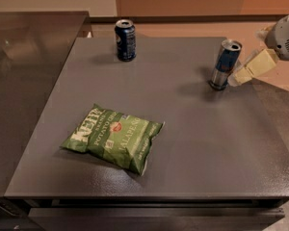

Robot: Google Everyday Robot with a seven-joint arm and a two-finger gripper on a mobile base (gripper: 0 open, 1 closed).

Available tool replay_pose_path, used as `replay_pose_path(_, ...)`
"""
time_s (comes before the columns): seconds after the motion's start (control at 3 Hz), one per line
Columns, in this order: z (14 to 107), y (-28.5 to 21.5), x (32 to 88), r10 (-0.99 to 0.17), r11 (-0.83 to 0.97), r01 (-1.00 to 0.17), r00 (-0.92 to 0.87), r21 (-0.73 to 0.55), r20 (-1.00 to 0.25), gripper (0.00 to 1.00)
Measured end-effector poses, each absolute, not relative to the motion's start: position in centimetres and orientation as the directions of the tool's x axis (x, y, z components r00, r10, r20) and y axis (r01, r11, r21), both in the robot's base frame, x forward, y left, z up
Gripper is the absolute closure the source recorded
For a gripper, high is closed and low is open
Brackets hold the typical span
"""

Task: Move redbull can near pepsi can

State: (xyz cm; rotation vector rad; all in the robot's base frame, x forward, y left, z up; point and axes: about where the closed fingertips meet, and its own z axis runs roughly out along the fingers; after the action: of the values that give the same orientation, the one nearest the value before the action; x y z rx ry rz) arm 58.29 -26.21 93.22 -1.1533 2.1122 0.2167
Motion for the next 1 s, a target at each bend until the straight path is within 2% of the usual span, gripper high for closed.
replay_pose_path(1.0, 90.9, -26.7, 63.6, -0.582, 0.64, -0.764, -0.408, -0.086, -0.703, 0.0)
